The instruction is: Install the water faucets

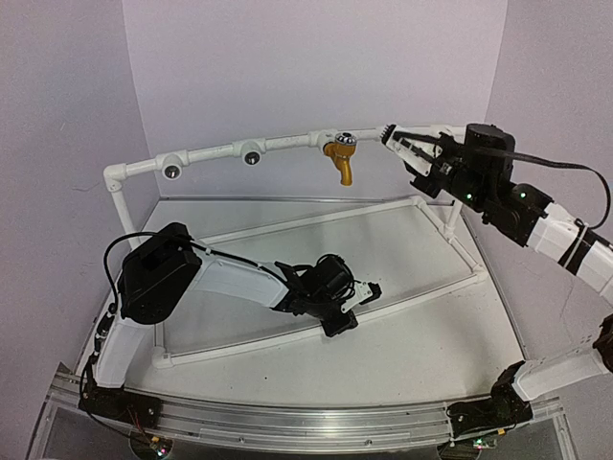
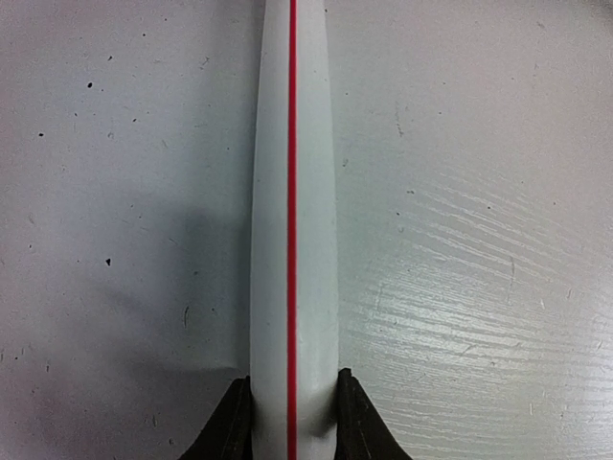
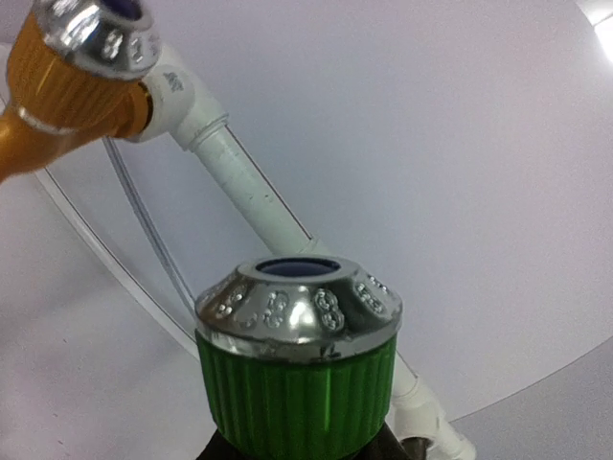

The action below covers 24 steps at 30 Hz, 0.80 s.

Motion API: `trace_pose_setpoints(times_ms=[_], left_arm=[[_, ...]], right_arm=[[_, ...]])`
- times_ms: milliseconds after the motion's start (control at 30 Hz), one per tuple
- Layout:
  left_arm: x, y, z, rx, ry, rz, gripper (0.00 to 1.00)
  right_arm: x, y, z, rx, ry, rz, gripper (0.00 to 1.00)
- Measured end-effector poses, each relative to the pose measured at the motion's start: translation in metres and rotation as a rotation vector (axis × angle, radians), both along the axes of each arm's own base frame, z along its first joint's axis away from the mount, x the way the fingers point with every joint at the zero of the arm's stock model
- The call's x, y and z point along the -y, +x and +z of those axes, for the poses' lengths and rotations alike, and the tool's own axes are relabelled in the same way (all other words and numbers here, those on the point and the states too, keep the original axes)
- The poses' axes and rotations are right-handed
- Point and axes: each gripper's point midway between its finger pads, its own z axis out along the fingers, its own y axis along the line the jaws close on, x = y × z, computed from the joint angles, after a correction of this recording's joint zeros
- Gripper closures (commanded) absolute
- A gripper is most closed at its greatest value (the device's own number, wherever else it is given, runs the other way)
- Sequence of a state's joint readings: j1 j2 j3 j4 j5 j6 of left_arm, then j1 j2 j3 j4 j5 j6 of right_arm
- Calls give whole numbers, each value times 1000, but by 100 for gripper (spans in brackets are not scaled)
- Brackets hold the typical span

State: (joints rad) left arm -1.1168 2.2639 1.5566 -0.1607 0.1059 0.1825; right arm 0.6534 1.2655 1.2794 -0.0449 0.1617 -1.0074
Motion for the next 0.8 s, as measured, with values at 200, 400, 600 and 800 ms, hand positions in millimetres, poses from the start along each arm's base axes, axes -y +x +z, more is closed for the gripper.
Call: trace_pose_setpoints(times_ms=[200,400,600,800], left_arm=[[0,0,0,-2,3,0,100],[0,-1,0,-5,2,-3,100],[0,-1,0,-11,4,-3,100],[1,-1,0,-23,-1,-6,100]], right_arm=[[-1,11,-52,255,-507,-11,100],[-4,22,-70,357,-742,25,100],[6,23,-46,456,-769,7,100],[2,16,-31,507,-739,26,100]])
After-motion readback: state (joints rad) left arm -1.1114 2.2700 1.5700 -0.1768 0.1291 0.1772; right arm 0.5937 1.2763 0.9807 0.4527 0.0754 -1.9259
